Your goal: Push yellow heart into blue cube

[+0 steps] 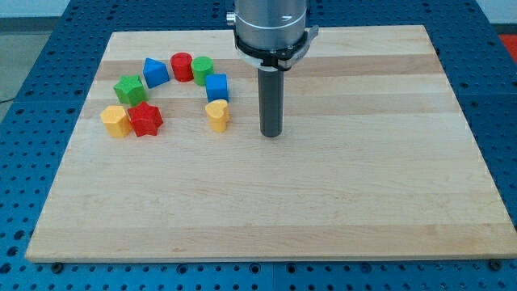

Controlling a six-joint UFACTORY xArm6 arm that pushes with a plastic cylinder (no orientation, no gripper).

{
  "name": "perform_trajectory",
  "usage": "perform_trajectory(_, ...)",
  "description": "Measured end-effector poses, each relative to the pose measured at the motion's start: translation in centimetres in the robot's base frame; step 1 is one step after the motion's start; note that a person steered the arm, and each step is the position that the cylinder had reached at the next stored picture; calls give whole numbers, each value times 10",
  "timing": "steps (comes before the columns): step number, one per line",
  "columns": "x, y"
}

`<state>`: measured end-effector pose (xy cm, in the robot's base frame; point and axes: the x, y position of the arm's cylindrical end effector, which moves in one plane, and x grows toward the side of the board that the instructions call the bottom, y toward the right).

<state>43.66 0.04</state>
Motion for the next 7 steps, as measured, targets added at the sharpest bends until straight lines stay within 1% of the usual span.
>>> perform_trajectory(2,-4,-43)
perform_trajectory(5,-15,-81)
perform_trajectory(6,-4,-81)
perform_trajectory(7,21,-101)
